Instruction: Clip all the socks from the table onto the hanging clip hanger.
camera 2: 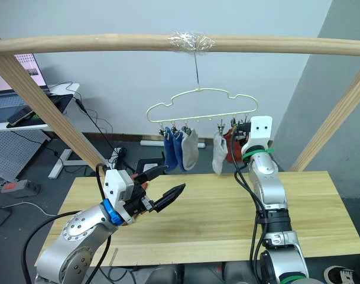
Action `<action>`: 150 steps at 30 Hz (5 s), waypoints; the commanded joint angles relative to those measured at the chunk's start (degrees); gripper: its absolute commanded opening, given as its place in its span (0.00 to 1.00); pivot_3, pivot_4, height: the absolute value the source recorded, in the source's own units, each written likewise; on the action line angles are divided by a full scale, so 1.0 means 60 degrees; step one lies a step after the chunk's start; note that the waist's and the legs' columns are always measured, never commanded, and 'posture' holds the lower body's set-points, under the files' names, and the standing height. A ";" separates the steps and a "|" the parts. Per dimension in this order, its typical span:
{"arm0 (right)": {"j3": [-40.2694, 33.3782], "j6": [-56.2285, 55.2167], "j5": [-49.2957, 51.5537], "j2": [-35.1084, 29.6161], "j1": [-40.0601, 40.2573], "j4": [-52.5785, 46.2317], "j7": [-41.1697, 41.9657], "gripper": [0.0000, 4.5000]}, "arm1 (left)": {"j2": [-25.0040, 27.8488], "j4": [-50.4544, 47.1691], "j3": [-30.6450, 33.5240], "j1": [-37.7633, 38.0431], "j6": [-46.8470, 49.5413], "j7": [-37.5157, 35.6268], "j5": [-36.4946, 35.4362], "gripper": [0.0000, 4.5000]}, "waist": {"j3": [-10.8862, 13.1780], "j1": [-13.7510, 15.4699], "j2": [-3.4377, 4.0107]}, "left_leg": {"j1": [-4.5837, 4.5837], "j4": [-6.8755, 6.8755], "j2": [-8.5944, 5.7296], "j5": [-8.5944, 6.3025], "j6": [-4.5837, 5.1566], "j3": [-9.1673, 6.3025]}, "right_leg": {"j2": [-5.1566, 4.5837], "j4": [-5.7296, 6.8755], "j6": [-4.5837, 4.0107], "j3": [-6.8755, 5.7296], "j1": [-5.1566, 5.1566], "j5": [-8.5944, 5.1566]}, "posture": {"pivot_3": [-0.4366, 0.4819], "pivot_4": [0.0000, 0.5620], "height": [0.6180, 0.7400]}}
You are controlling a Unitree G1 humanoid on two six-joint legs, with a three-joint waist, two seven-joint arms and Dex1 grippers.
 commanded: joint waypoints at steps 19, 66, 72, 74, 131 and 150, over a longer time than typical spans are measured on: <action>-0.0635 0.3150 0.2077 -0.1031 -0.0409 -0.1498 0.1852 0.00 | 0.0258 0.2125 0.0556 -0.0064 0.0067 0.1445 0.1491 1.00 | 0.0001 -0.0002 0.0001 | 0.0005 0.0001 0.0000 0.0000 0.0002 -0.0004 | 0.0001 0.0005 0.0001 -0.0001 0.0004 -0.0001 | 0.51 0.24 1.00; -0.2108 0.9187 0.4886 -0.1863 -0.1245 -0.3489 0.1349 0.00 | 0.0031 1.6481 0.0306 -0.6179 -0.3769 0.1843 0.4876 1.00 | 0.0013 -0.0323 -0.0008 | -0.0007 -0.0005 -0.0003 -0.0001 0.0003 -0.0016 | -0.0006 0.0009 0.0029 -0.0024 -0.0009 -0.0007 | 0.39 0.27 1.00; -0.2134 0.9217 0.4949 -0.1805 -0.1220 -0.3539 0.1264 0.00 | -0.0053 1.6192 0.0172 -0.5724 -0.3623 0.1242 0.4800 0.87 | 0.0008 -0.0338 0.0000 | 0.0006 0.0000 -0.0002 -0.0001 0.0004 -0.0009 | -0.0007 0.0010 0.0048 -0.0020 -0.0001 -0.0018 | 0.39 0.27 1.00; -0.2134 0.9207 0.4977 -0.1797 -0.1199 -0.3546 0.1232 0.00 | -0.0059 1.5999 0.0242 -0.5522 -0.3538 0.1162 0.4724 0.74 | 0.0007 -0.0338 0.0000 | 0.0008 -0.0001 -0.0001 -0.0001 0.0003 -0.0009 | -0.0007 0.0011 0.0047 -0.0019 -0.0001 -0.0018 | 0.40 0.27 1.00; -0.7096 1.3283 1.0973 0.1000 -0.2967 -0.2918 -0.6251 0.00 | -0.3715 0.5419 -0.2875 -0.2929 -0.5531 0.0498 0.3809 0.00 | 0.0032 -0.0525 0.0045 | -0.0055 -0.0002 0.0007 0.0001 0.0012 0.0005 | -0.0001 -0.0031 0.0049 -0.0018 -0.0008 -0.0024 | 0.35 0.26 1.00; -0.4153 1.0650 1.5199 -0.1512 -0.1586 -0.2169 -0.7705 0.54 | -0.4081 0.5801 -0.3043 -0.3366 -0.5380 0.0476 0.3603 0.00 | 0.0039 -0.0548 0.0054 | -0.0068 0.0000 0.0004 0.0000 0.0016 0.0004 | 0.0000 -0.0041 0.0060 -0.0019 -0.0009 -0.0030 | 0.35 0.24 1.00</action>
